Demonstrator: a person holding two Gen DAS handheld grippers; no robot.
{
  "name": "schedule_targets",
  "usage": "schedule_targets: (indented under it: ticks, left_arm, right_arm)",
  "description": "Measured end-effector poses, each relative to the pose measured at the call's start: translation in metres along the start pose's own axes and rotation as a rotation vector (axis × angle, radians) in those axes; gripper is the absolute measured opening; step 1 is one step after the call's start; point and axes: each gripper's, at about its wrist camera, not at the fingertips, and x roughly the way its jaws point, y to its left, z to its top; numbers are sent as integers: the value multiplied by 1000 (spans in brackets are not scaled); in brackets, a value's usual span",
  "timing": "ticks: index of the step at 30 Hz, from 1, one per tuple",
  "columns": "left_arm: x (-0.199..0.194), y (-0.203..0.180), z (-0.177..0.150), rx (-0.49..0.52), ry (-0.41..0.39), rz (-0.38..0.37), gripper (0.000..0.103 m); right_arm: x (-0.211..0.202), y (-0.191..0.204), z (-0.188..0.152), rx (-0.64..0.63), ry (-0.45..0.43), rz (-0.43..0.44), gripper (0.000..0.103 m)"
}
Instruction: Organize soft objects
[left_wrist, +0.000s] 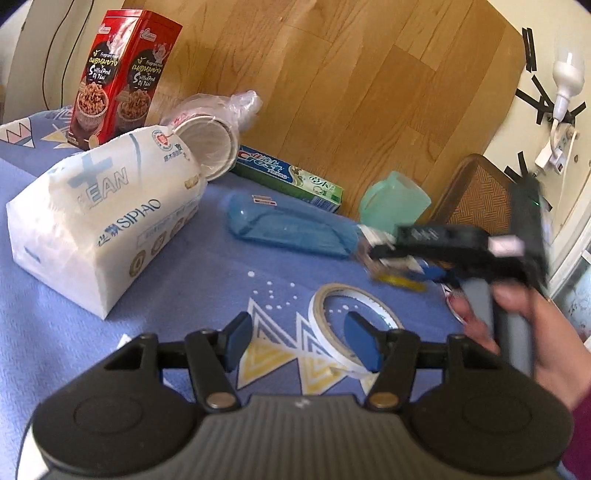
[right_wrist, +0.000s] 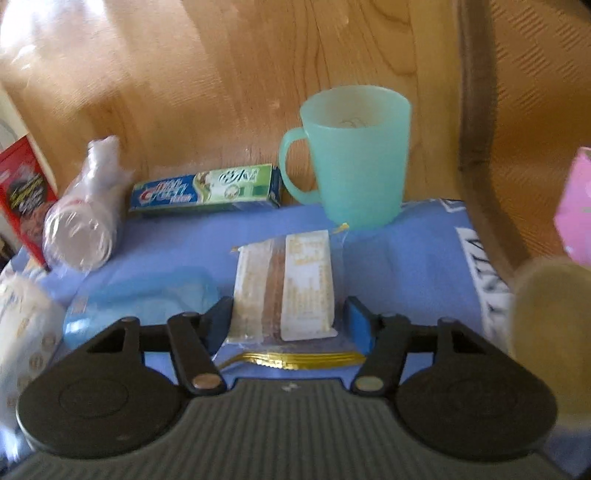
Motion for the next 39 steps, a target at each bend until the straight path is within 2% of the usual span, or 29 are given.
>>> schedule_targets:
  ticks: [8,13,14,16,19,22,24,25,26,28,29,30,31,35,39]
  left_arm:
    - [-1,-6,-3,32,-10,17,57]
    - [-3,-13,-5,69,-12,3,57]
    - [-2,-14,-5,74,-7,6,57]
    - [-1,-15,-5,84,3,-1,57]
    - [-2,-21,-6,96,38,-39,57]
    - [-10,-35,-12,57,104,-157,58]
    - [-14,-56,-18,80,131,-217,65]
    - [-13,-66,-20,90,148,-240,80]
    - [-11,-78,-24,103,170,-272,89]
    - [-6,-97,-29,137,190,-311,90]
    - [-1,-106,-33,159,201,-315,90]
    - [5,-113,-37,174,217,-315,88]
    - [12,-118,-42,183,240,-313,81]
    - [11,-125,-59,266,174,-290,80]
    - [10,-121,-58,247,172,-310,79]
  right_arm:
    - [-99,-17,-84,-42,-47,74,65]
    - [-158,-19,-138,-120,-115,119,68]
    - [-166,-21,-145,-119,-139,128,71]
    - [-177,-22,-156,-116,-191,118,89]
    - [-177,-21,-161,-147,-184,126,91]
    - [-176,-19,-162,-218,-171,141,92]
    - [-172,-18,-162,-270,-158,127,93]
    - [-167,-17,-160,-283,-137,131,93]
    - [-162,-16,-159,-291,-119,132,93]
    - [-155,-14,-162,-308,-88,149,95]
    - [-153,-9,-165,-343,-100,131,95]
    - [-152,-5,-168,-369,-106,117,94]
    - [-153,-3,-168,-379,-108,131,90]
    - [-154,-2,-169,-383,-120,140,85]
    - [-153,-2,-168,-379,-120,143,85]
